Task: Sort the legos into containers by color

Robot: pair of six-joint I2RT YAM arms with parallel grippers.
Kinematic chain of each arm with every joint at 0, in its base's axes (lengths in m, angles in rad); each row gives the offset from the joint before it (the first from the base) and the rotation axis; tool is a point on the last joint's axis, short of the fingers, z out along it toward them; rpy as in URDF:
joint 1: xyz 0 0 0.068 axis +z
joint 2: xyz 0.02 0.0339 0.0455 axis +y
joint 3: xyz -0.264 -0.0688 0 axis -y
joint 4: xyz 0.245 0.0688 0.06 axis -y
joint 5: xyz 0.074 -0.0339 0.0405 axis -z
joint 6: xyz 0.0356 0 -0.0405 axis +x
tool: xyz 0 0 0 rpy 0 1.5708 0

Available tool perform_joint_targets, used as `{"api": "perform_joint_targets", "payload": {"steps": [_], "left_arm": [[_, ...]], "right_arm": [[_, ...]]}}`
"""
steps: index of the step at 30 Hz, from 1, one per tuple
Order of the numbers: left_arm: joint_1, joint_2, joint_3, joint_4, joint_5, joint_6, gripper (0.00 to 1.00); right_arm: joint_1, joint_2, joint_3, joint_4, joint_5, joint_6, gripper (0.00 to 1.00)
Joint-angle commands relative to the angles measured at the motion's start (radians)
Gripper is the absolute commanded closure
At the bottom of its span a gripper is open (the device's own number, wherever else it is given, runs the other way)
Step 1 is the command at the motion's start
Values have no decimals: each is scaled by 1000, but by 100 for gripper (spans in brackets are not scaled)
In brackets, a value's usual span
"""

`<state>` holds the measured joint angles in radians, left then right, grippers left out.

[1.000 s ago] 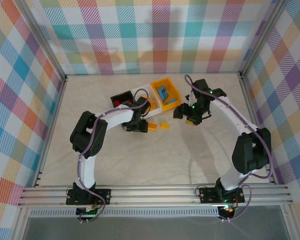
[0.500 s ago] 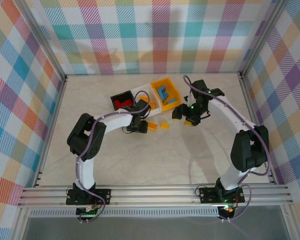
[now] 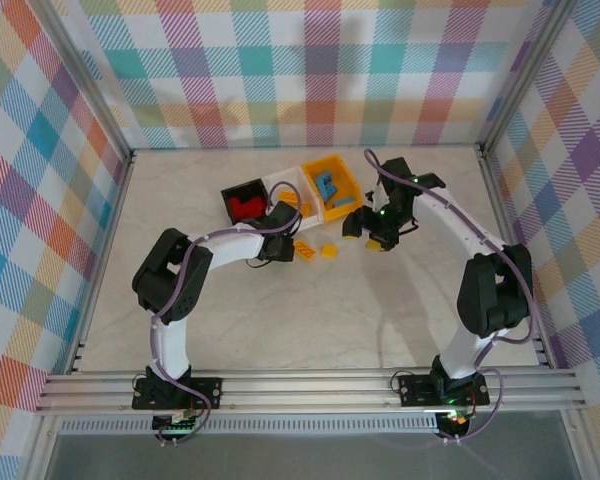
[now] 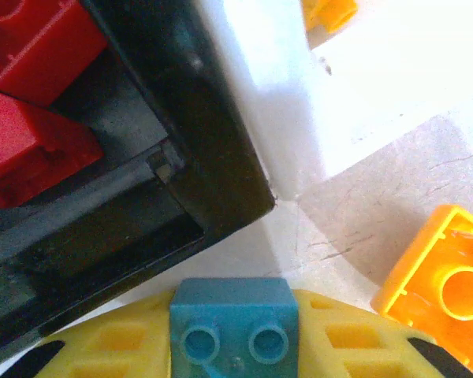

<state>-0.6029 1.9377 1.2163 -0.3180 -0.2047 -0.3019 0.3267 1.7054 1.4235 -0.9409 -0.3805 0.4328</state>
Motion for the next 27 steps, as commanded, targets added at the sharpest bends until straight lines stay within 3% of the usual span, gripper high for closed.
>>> {"api": "perform_joint_targets", "payload": {"steps": [1,11,15,18,27], "left_arm": [[-22,-19,-25,64,-31,-21,68],[-103,-250,-90,-85,99,-175,68],[-112,-305,-31,-150,153,-189,66],[-104,-257,106,-208,181,-144,65],[-64,100,629,-301,197,-32,65]], "right_arm": [[7,8,-2,9,-28,2,33],[11,-33,-66,49,-8,11,33],[-4,-66,-110,75,11,27,33],[-24,-100,-152,100,16,47,33],[-37,-185,-209,88,35,47,33]]}}
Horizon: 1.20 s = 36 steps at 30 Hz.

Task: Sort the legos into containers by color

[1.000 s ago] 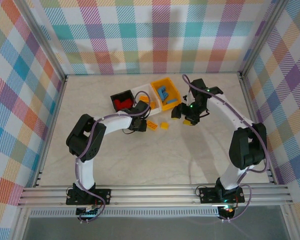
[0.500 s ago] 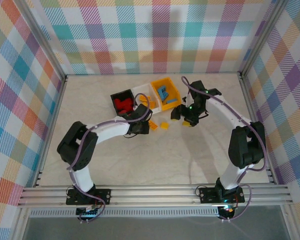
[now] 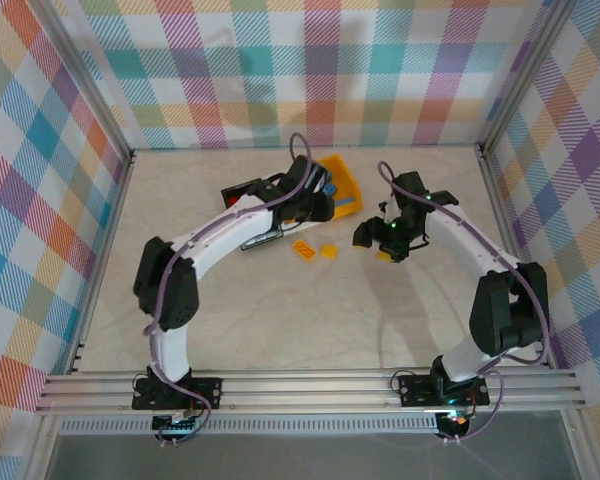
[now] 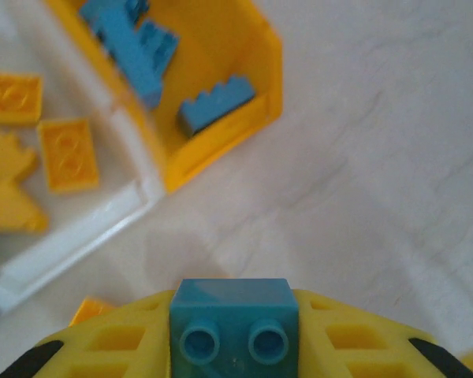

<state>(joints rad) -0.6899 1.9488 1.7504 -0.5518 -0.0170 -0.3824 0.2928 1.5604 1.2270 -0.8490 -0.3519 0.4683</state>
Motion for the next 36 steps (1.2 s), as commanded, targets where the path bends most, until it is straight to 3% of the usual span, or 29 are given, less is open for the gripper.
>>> {"api": "perform_joint_targets", "payload": {"steps": [1,12,18,21,29,32,36], "left_arm": [[29,133,154,-81,7,52,66],[50,479,588,-157,-32,76,64],[50,558,725,-205,-16,68,46],[50,543,727,-190,-11,57,39],[50,422,697,-251,-21,35,38],[49,299,566,-240,-35,31,38],[49,53,253,-195,-74,32,37]], "right_arm": [[-4,-51,-16,-7,8,10,33],[-4,-103,-69,-27,2,0,33],[-4,-90,-65,-27,-11,-14,32],[-4,-77,-60,-23,-12,-16,33],[1,-14,-23,20,-48,-5,33],[32,50,10,27,-32,-11,33],[108,185,108,-21,30,-45,33]]}}
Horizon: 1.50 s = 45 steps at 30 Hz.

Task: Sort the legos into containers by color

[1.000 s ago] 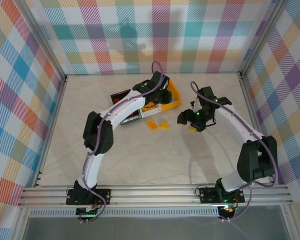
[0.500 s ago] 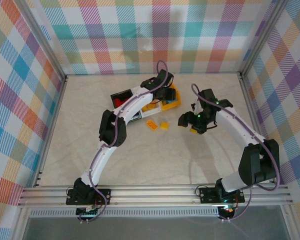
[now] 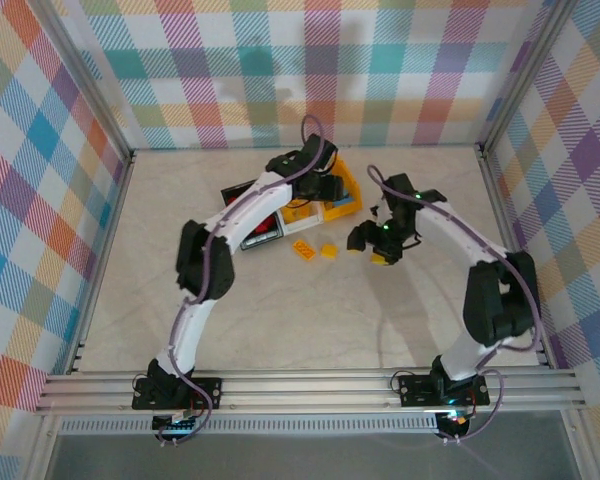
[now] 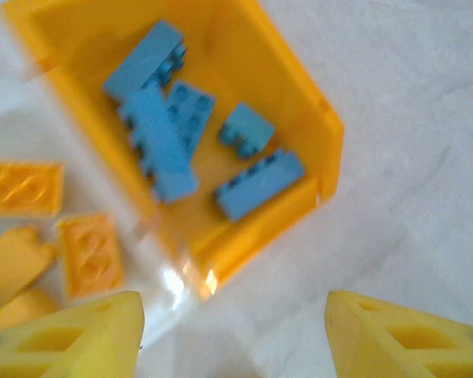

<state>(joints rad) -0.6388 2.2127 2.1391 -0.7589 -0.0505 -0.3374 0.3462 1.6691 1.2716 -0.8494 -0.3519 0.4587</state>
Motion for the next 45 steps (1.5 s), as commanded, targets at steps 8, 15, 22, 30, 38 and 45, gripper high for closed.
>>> {"api": "perform_joint_targets", "payload": {"steps": [8,15,22,30,38,45], "left_arm": [[-1,-670,-703,18,-97,-87,35],[1,-966,-961,-56,-165,-162,33],[12,-1094,-1029,-132,-203,-166,32],[37,-1168,-1076,-154,-195,-160,31],[59,-1208,-1096,-155,-190,-147,31],[66,-1203,-1094,-144,-180,-140,31]], "right_arm": [[116,346,348,-155,164,-95,30],[144,490,520,-211,215,-16,30],[184,633,701,-310,269,54,29],[200,715,817,-405,338,105,29],[212,718,778,-423,361,129,30],[212,688,711,-404,376,124,33]]}}
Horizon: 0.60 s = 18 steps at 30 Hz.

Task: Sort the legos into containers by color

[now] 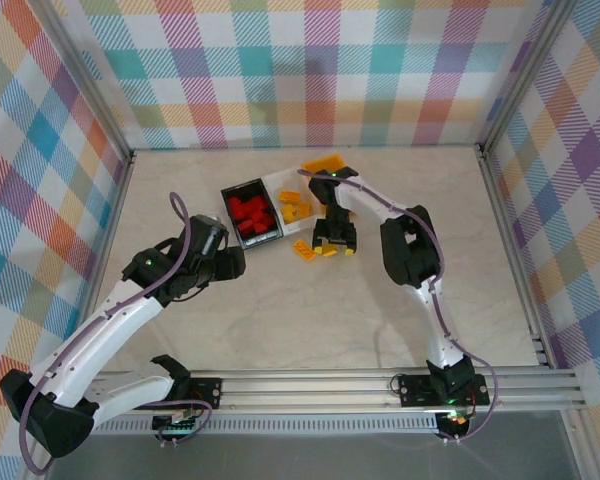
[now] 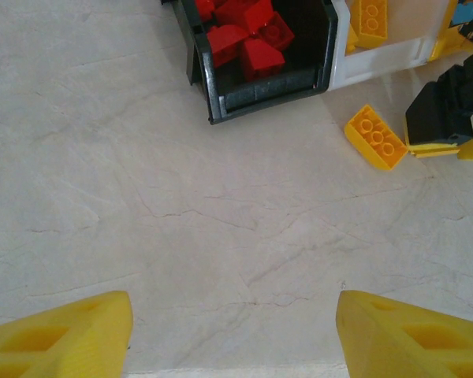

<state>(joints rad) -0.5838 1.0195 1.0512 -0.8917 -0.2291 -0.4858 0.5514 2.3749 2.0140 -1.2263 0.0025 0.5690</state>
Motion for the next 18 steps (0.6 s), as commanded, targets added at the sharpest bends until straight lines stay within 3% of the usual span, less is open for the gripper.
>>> {"api": "perform_joint_targets", "payload": {"steps": [1,8,13,16,18], "left_arm": [[12,-9,-6,-9,0,9,31],[12,-14,-17,-6,1,0,31],[12,-22,-33,0,3,-20,31],[12,-23,-38,3,5,-32,31],[12,-25,-37,3,5,-38,31]], "right_arm": [[7,-25,-46,-25,24,11,34],[7,-92,-173,50,10,10,42],[7,-101,-174,75,7,-21,51],[7,-100,-156,80,8,-50,50],[7,-90,-131,60,28,-69,43]]}}
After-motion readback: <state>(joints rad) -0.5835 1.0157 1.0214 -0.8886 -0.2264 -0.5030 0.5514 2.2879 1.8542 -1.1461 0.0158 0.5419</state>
